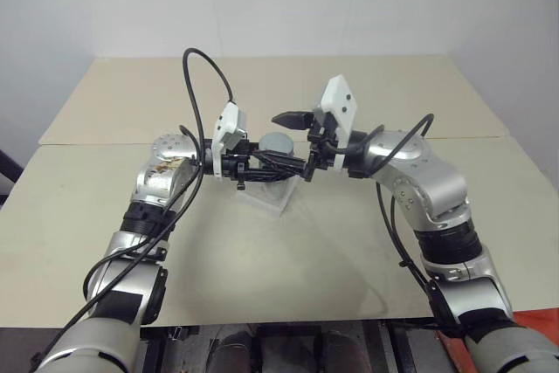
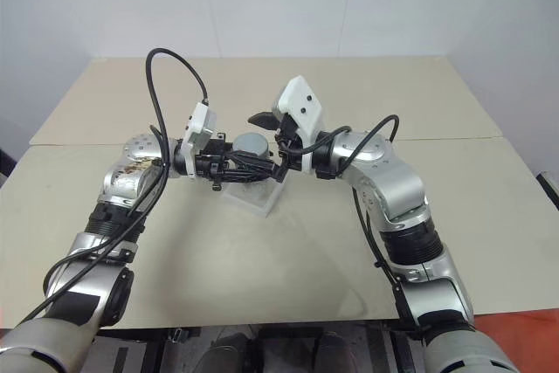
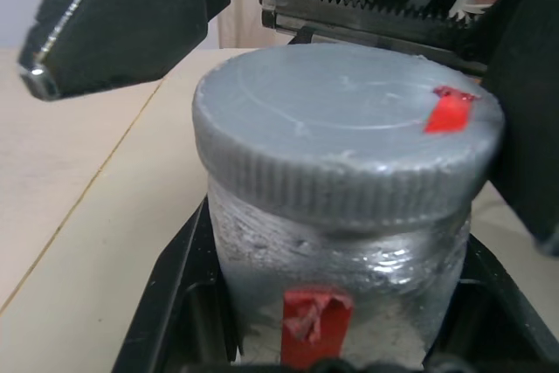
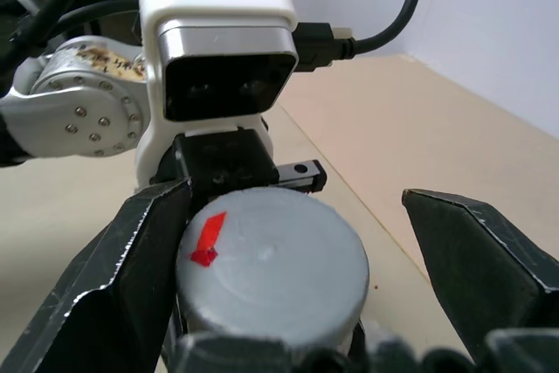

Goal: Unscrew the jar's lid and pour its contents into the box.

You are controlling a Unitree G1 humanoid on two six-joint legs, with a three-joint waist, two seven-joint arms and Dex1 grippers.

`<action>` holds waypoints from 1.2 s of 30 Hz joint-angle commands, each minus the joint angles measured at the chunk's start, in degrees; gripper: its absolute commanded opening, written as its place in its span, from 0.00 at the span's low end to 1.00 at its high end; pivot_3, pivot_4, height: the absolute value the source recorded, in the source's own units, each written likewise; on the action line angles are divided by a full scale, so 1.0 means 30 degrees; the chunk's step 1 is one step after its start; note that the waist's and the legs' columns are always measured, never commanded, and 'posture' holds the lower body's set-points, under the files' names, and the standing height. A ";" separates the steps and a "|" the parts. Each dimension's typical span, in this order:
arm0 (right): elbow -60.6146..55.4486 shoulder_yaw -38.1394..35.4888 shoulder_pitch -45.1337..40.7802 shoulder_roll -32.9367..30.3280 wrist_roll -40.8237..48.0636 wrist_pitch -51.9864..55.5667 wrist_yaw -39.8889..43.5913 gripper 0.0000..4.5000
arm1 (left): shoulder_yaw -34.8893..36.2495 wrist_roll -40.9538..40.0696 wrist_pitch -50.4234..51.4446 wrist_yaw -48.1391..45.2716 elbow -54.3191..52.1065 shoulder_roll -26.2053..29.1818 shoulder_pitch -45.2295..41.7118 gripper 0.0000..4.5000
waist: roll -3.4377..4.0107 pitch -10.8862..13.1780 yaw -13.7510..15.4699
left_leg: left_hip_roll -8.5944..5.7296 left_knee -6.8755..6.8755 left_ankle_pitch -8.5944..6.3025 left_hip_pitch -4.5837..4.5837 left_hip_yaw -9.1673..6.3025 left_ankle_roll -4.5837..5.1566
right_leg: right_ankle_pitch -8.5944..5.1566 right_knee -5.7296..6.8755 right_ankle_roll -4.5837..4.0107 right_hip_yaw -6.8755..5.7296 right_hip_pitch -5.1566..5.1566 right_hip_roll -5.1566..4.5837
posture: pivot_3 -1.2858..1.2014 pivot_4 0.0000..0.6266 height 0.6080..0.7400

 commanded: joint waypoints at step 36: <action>0.2550 -0.1567 -0.1506 0.0376 0.1772 -0.1755 0.4159 0.98 | 0.0986 -0.0580 -0.0226 -0.1664 -0.0015 0.0440 -0.0902 0.45 | 0.0000 0.0000 -0.0005 | 0.0001 -0.0004 0.0000 -0.0001 0.0002 0.0000 | 0.0000 0.0001 0.0000 0.0002 -0.0004 0.0001 | 0.52 0.24 1.00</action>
